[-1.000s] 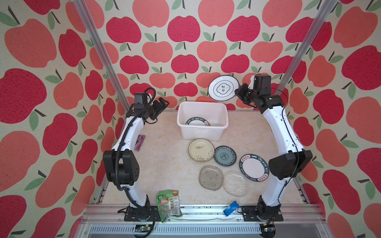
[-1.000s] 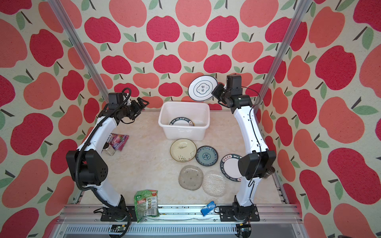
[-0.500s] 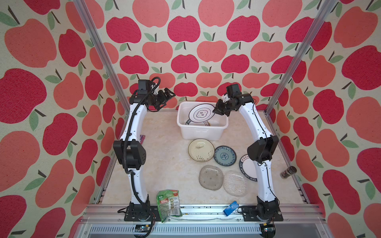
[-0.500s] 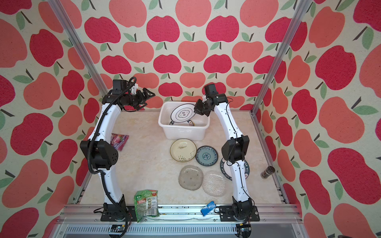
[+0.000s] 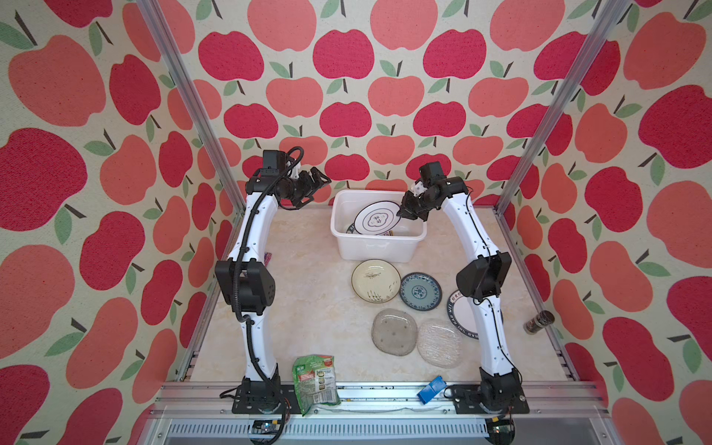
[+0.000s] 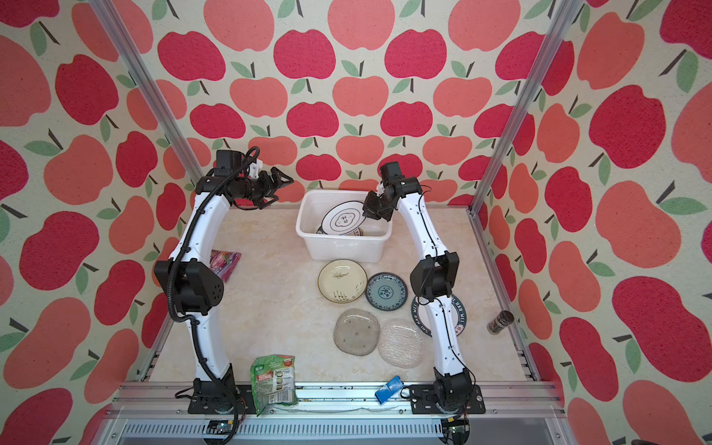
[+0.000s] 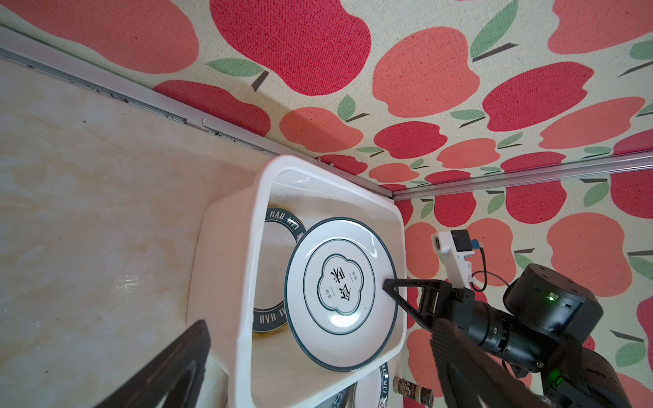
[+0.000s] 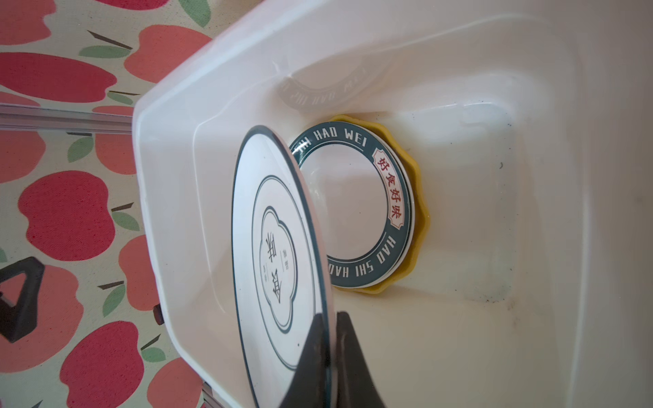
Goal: Place the plates into the plastic bin on the countertop
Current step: Place the plate in the plastic bin.
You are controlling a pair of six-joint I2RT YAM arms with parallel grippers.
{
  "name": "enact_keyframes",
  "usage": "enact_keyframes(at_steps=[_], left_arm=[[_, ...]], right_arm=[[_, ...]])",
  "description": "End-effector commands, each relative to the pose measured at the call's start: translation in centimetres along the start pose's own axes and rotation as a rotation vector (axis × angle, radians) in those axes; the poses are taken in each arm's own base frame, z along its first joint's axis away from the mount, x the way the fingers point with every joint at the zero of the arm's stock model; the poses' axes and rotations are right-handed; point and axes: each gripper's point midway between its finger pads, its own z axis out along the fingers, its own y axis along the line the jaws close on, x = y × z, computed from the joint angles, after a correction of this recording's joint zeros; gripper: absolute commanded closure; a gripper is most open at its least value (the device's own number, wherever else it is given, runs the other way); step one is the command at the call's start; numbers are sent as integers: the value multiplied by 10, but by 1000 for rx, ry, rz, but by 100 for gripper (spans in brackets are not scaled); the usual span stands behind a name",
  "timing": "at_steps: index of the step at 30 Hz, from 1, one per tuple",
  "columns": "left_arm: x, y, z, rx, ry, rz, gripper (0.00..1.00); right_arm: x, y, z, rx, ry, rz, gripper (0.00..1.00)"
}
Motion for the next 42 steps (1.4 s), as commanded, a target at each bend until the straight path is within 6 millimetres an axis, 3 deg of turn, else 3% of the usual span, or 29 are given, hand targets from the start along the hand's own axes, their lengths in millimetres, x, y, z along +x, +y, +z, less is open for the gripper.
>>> enact_keyframes(at_steps=[1, 10, 18, 20, 27, 36, 39, 42], left_arm=[[-3, 3, 5, -10, -7, 3, 0], [-6, 5, 14, 19, -12, -16, 0], [-9, 17, 13, -5, -10, -42, 0], [-9, 19, 12, -9, -10, -48, 0], [-11, 24, 17, -7, -4, -61, 0], [-14, 27, 26, -8, -8, -68, 0], [-14, 26, 29, -5, -10, -67, 0], [-16, 24, 29, -6, -19, -61, 0]], right_arm=[[8, -2, 10, 19, 31, -35, 100], [12, -14, 37, 57, 56, -7, 100], [34, -11, 57, 75, 119, 12, 77], [36, -15, 57, 89, 127, 28, 76], [25, -35, 41, 152, 96, 64, 75], [-3, -56, -5, 200, -4, 93, 71], [-16, -42, -17, 126, -43, 80, 67], [-32, -8, -30, -36, -92, 48, 66]])
